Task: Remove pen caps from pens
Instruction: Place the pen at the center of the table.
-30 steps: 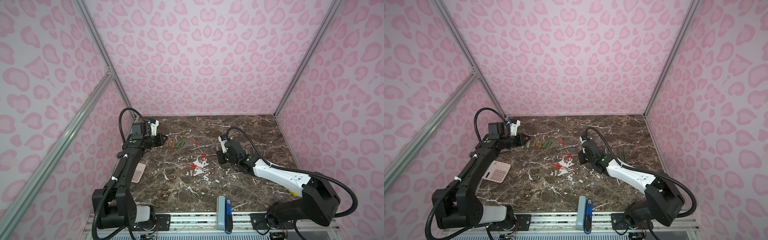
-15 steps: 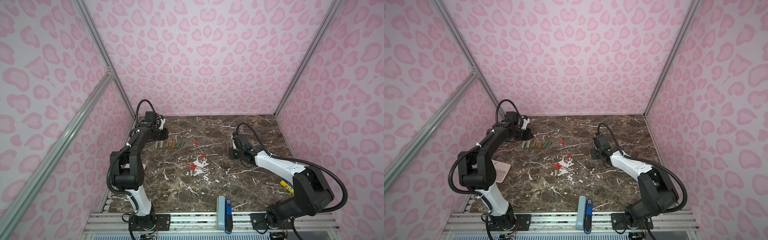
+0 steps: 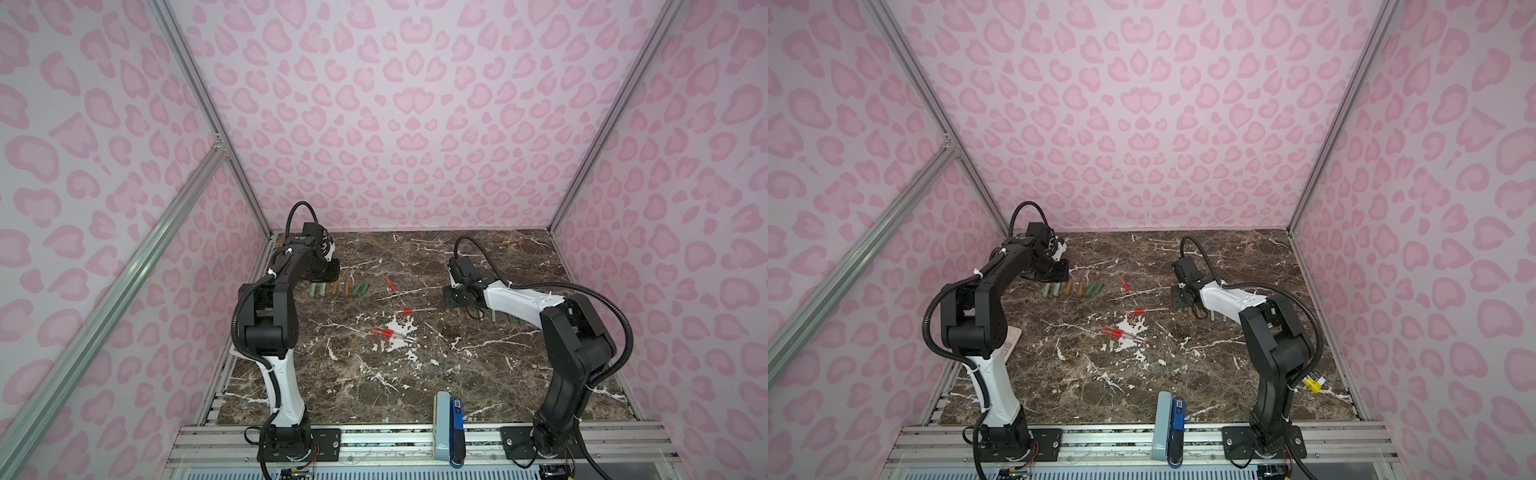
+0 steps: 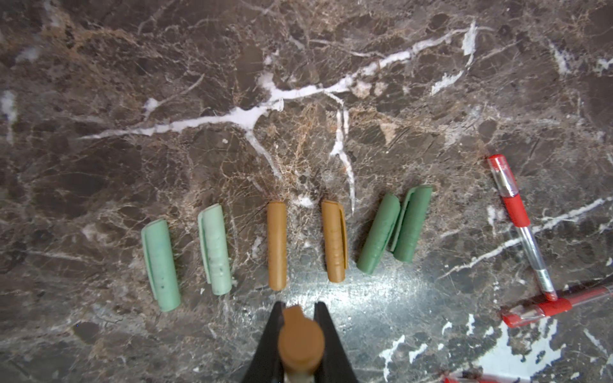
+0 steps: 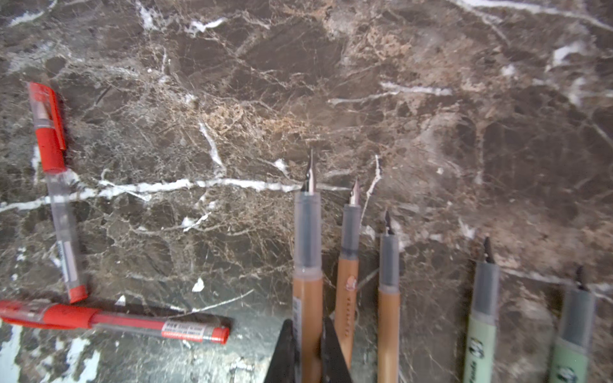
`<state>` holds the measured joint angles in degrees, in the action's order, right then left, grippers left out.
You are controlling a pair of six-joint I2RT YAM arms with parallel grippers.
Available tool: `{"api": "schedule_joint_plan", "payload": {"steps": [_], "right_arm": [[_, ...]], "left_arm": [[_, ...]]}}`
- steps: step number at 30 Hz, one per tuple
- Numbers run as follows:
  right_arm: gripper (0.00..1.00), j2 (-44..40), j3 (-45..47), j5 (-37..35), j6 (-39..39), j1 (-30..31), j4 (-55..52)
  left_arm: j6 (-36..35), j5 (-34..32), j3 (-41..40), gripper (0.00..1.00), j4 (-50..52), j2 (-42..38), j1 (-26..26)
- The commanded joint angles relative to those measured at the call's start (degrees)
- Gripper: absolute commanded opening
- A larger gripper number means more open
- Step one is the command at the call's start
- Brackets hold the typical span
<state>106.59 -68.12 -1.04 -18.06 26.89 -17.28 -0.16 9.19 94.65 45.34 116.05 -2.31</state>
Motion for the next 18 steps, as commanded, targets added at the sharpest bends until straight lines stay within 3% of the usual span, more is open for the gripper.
{"api": "schedule_joint_plan", "payload": {"steps": [1, 7, 13, 18], "right_arm": [[0.05, 3.0, -1.5, 0.0, -1.6, 0.2, -0.1], [0.12, 5.6, -1.7, -1.1, -2.9, 0.3, 0.4], [0.26, 6.4, -1.4, -0.6, -3.5, 0.8, 0.5], [0.29, 5.2, -1.7, -1.3, -3.7, 0.9, -0.5]], "left_arm": [[-0.5, -0.1, 0.3, 0.03, 1.0, 0.0, 0.0], [-0.1, 0.1, -0.4, 0.03, 0.5, -1.2, -0.1], [-0.1, -0.1, -0.3, 0.03, 0.7, -1.0, -0.3], [-0.3, -0.8, 0.6, 0.03, 1.4, 0.2, -0.5]]}}
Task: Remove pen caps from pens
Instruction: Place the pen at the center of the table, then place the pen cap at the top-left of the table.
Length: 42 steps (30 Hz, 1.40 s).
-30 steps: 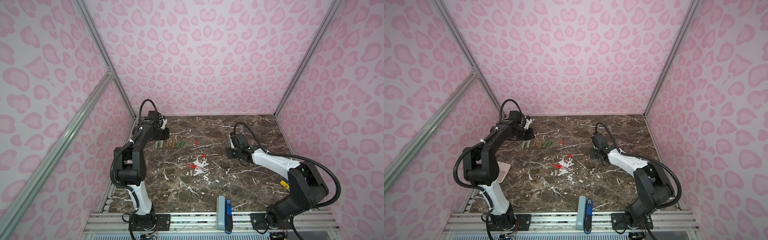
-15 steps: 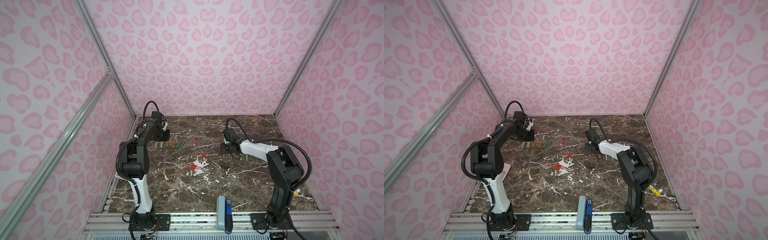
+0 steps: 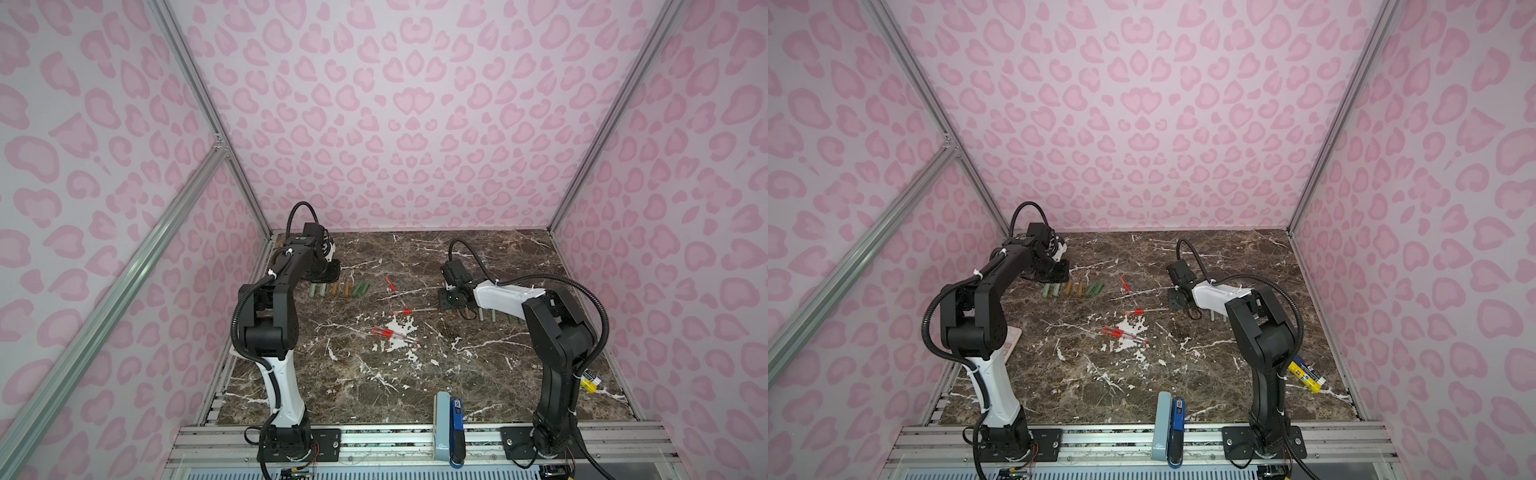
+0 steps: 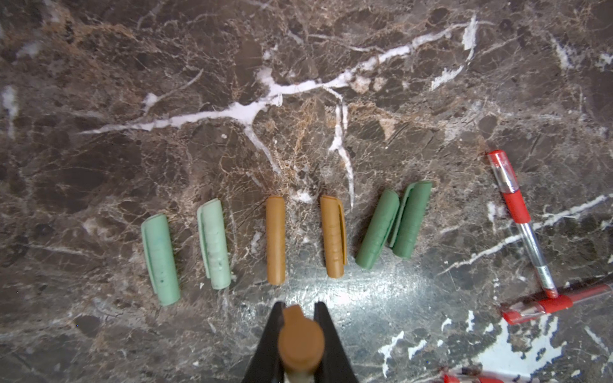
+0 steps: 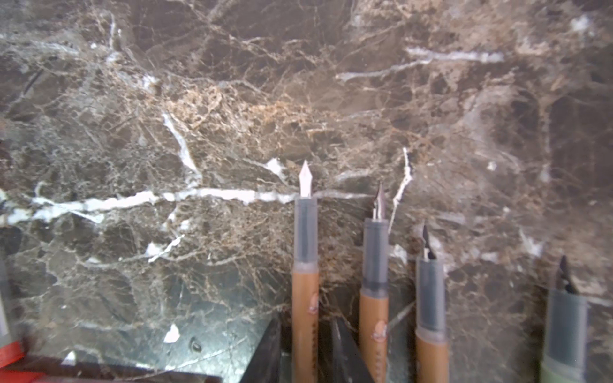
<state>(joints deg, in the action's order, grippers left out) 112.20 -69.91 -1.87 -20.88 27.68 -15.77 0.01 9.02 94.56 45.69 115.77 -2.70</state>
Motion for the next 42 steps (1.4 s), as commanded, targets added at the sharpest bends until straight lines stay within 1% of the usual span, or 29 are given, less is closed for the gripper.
{"api": "schedule_joint_plan", "payload": {"steps": [1, 3, 6, 9, 13, 16, 19, 21, 23, 26, 29, 32, 34, 37, 42], "right_arm": [[0.29, -1.2, 0.1, -0.1, -0.9, 0.2, -2.2], [0.29, -3.6, 0.3, 0.0, -0.8, 0.2, -2.5], [0.29, -7.7, 0.4, -1.2, -0.6, 0.3, -4.3], [0.29, -13.8, 2.4, -1.8, -1.2, 0.5, -6.0], [0.30, -23.6, 8.6, -2.7, -1.2, 0.5, -5.5], [0.33, -31.0, 13.6, -4.3, -1.3, 0.3, -6.7], [0.40, -39.2, 19.1, -5.2, -0.7, -0.4, -7.2], [0.43, -44.4, 22.9, -5.7, -0.3, -1.7, -7.2], [0.52, -49.7, 26.3, -6.8, -0.4, -3.8, -7.1], [0.65, -56.9, 29.3, -6.3, 0.3, -7.5, -8.8], [0.77, -63.4, 31.9, -6.1, 1.9, -10.9, -9.0], [0.84, -67.1, 32.5, -3.7, 3.1, -14.0, -10.6], [0.86, -68.0, 32.5, -2.1, 4.9, -15.3, -11.6], [0.87, -68.8, 33.2, -2.1, 6.0, -16.3, -12.5], [0.87, -69.9, 33.8, 0.6, 5.9, -16.9, -12.6]], "left_arm": [[-0.5, -0.8, 0.5, 0.03, 0.9, 0.2, -0.1], [-0.5, -0.7, 0.6, 0.03, 0.6, 0.2, -0.1], [-0.5, -1.1, 2.0, 0.03, 1.3, 2.1, -0.3], [-0.5, -2.2, 2.7, 0.03, 1.8, 3.0, -0.5], [-0.1, -1.0, 3.9, 0.03, 2.1, 4.3, -0.8], [-0.4, -2.2, 4.0, 0.04, 2.5, 4.6, -1.8], [-0.1, -0.9, 3.5, 0.05, 2.1, 4.6, -2.2], [-0.4, -1.2, 4.0, 0.06, 2.4, 5.7, -2.4], [-0.6, -3.2, 4.0, 0.06, 2.5, 6.1, -2.7], [-0.7, -3.4, 3.5, 0.08, 2.0, 6.2, -2.7], [-0.3, -3.3, 4.2, 0.08, 2.8, 8.0, -2.7], [-0.4, -3.2, 3.9, 0.10, 2.7, 8.3, -2.8], [-0.4, -2.7, 3.9, 0.12, 2.5, 8.5, -2.8], [-0.1, -2.6, 4.9, 0.16, 3.1, 9.4, -2.9], [-0.1, -2.6, 4.5, 0.23, 2.7, 8.5, -3.1]]}}
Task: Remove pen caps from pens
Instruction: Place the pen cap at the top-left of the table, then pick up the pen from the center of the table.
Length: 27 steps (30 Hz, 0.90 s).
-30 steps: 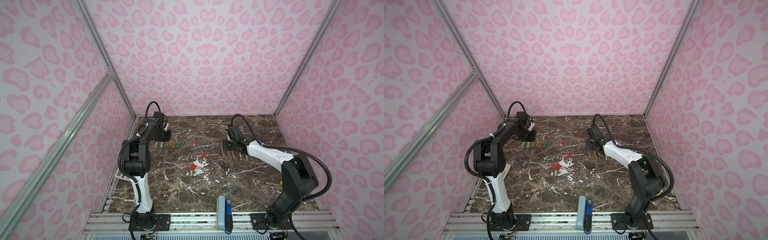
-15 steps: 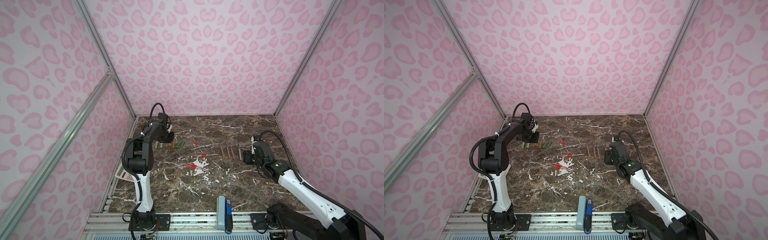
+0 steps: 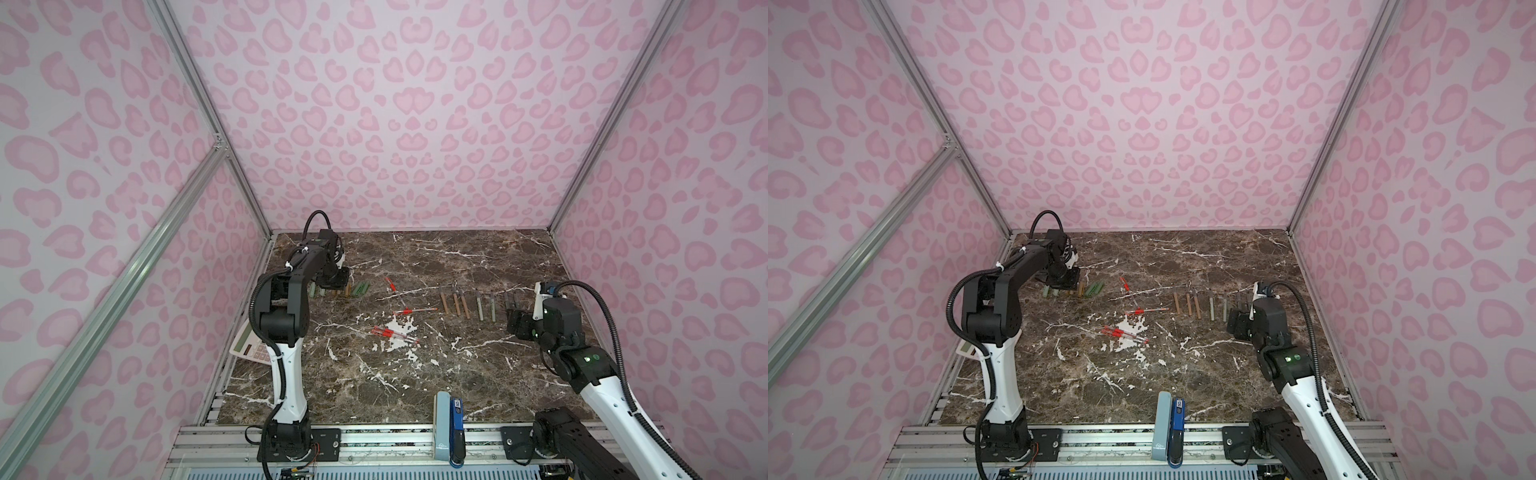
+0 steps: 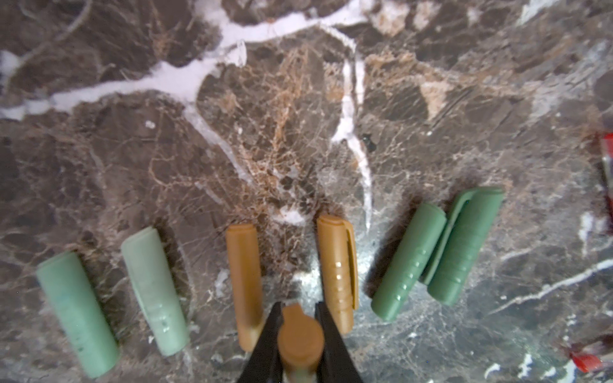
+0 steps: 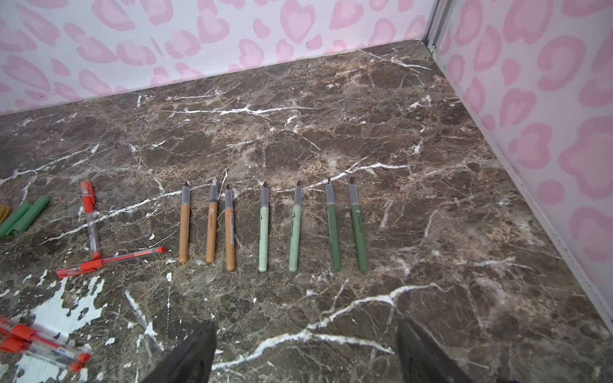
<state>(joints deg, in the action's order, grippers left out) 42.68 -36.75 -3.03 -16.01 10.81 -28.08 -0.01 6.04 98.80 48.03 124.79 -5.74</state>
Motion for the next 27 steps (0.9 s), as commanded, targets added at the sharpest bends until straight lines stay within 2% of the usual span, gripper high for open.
{"api": "schedule_joint_plan", "payload": {"steps": [1, 10, 14, 15, 17, 20, 24, 27], "right_arm": [[0.87, -0.4, 0.8, 1.9, 1.2, 0.0, 0.0], [0.85, -0.1, 1.7, 5.4, 2.3, 0.0, 2.1], [0.82, 0.9, 1.9, 10.6, 3.9, 0.7, 3.9], [0.82, 1.4, 1.9, 11.2, 4.4, 1.3, 4.6], [0.81, 2.7, 1.9, 11.2, 5.7, 3.0, 6.0], [0.80, 4.9, 0.8, 9.6, 8.1, 7.3, 7.1], [0.81, 10.2, -0.5, 9.8, 13.8, 11.4, 9.7], [0.81, 16.5, -3.5, 10.9, 17.2, 13.2, 9.6]], "left_arm": [[0.0, 0.5, 0.5, 0.24, 0.4, -0.4, -0.1], [0.9, 1.2, -0.3, 0.33, 0.7, -3.4, -0.4], [0.9, 1.7, -3.1, 0.35, -0.2, -9.6, -0.8], [1.1, 2.1, -4.3, 0.42, -0.8, -11.5, -0.8], [1.4, 2.7, -6.8, 0.46, -1.9, -15.0, -0.8], [1.2, 2.8, -11.8, 0.58, -4.1, -21.8, -0.9], [-0.3, 3.3, -22.8, 0.80, -10.2, -34.1, -1.0], [-1.4, 3.7, -30.6, 0.89, -14.5, -43.2, -0.9]]}}
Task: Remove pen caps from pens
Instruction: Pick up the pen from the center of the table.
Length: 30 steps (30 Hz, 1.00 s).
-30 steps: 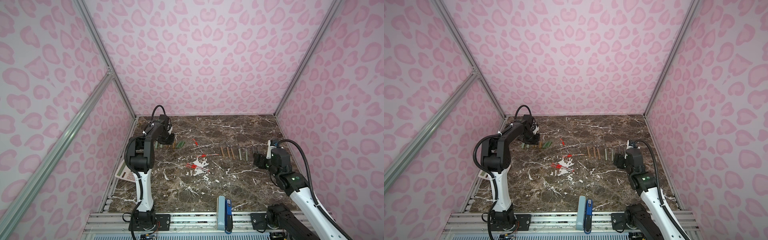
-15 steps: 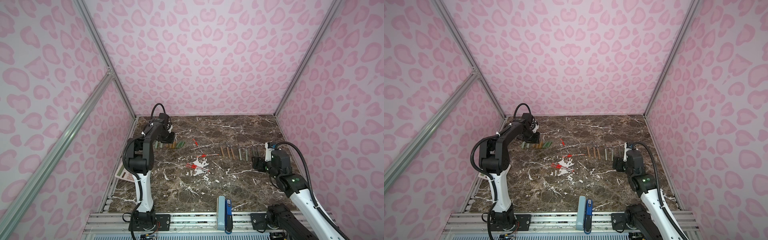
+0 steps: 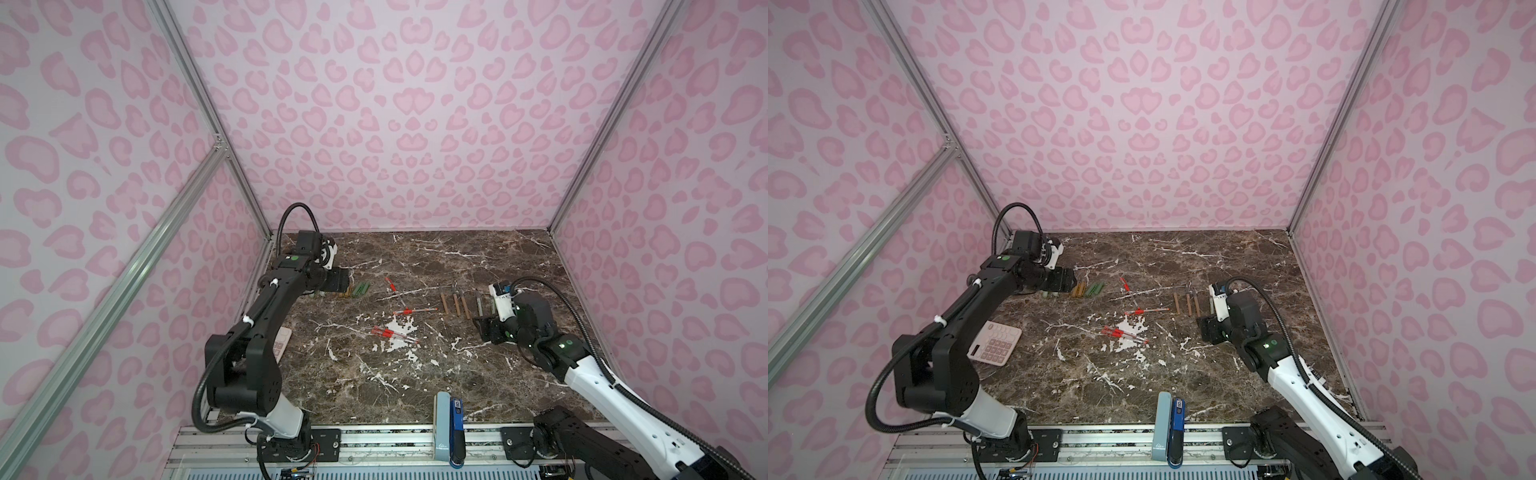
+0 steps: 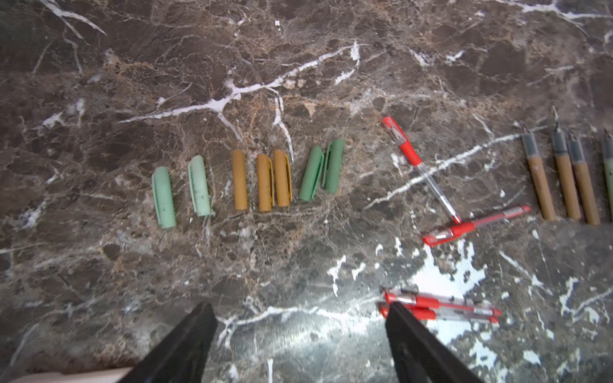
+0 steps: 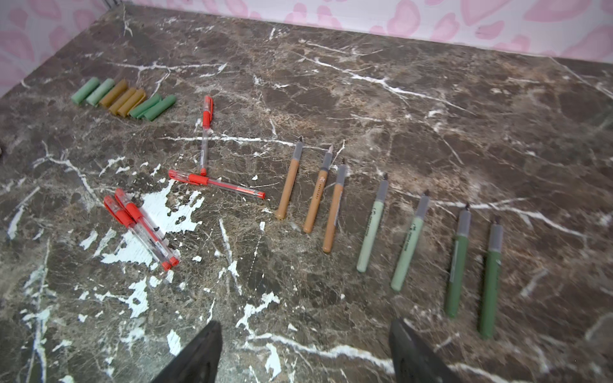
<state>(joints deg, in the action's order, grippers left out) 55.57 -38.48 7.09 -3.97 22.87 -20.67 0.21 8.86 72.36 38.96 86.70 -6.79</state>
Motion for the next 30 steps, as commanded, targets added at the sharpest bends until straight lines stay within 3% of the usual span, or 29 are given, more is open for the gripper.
{"api": "schedule_joint_plan", "payload": {"steps": [1, 7, 13, 20, 30], "right_arm": [[0.80, 5.5, -3.0, 1.6, 6.2, 1.7, 1.8], [0.78, 18.2, -11.9, 5.4, 16.9, 6.9, -1.2], [0.74, 33.0, -25.9, 8.5, 22.2, 9.5, -10.8], [0.73, 49.6, -39.4, 6.2, 27.0, 13.3, -20.4], [0.72, 64.8, -52.9, 1.0, 30.2, 13.5, -25.7]], "left_arm": [[-2.0, 1.0, -6.1, 0.90, -6.3, -7.6, 0.1], [-3.2, 2.1, -17.5, 0.94, -12.5, -20.8, 0.3], [-4.3, 6.2, -26.0, 0.97, -17.1, -30.3, 3.8], [-3.7, 11.2, -28.5, 0.99, -19.6, -31.8, 6.5], [-2.7, 12.5, -26.5, 1.00, -19.0, -30.7, 7.1]]}}
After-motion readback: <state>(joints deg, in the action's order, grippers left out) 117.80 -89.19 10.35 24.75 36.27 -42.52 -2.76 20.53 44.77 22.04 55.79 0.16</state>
